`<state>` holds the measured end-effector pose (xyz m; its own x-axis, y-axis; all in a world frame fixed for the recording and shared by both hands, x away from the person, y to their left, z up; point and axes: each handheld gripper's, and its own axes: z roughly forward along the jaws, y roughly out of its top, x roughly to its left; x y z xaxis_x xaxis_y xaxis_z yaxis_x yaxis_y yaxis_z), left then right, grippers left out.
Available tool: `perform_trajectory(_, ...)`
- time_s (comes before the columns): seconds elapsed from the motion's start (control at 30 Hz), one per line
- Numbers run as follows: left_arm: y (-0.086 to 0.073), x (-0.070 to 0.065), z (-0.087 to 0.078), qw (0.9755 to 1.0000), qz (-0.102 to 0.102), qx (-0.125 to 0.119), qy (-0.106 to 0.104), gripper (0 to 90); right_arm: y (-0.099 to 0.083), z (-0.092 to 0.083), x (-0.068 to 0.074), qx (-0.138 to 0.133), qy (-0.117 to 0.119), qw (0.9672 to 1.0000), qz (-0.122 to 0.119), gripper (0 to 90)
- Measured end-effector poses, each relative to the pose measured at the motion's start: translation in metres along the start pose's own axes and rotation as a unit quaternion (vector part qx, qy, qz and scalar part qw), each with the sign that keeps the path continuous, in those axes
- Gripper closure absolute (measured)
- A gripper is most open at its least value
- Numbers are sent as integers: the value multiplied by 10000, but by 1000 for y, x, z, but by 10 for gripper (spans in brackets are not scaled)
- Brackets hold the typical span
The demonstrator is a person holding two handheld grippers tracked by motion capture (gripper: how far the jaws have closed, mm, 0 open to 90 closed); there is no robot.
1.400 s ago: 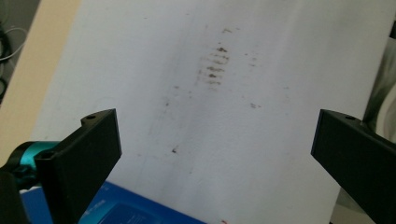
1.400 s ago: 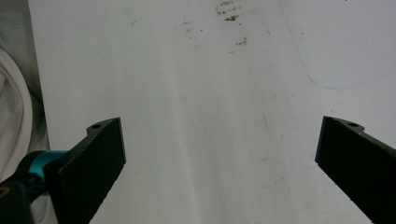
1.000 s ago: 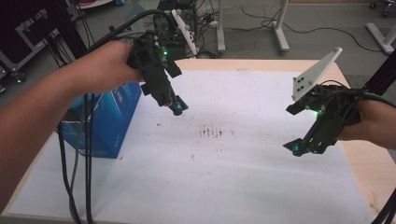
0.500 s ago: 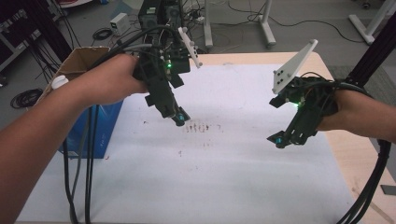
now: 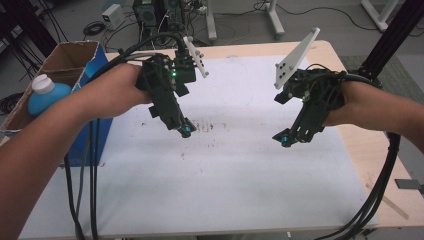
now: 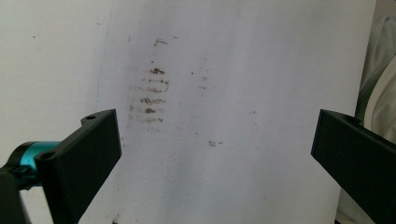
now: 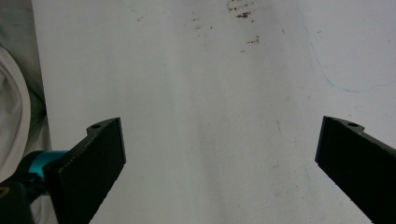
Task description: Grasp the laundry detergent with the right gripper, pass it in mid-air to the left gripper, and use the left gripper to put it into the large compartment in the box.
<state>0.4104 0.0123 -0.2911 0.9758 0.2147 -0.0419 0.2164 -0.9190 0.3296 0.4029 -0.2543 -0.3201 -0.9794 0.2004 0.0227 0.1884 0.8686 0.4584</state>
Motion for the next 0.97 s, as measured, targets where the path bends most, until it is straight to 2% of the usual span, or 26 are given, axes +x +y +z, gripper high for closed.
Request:
perform_trajectory(0.7,-2,1,2,10000,-70,-7,11,16,1,1,4,-3,15,10000,-39,10)
perform_trajectory(0.97,-4,2,6,9999,-109,24,39,16,0,1,5,-90,-38,10000,-13,10)
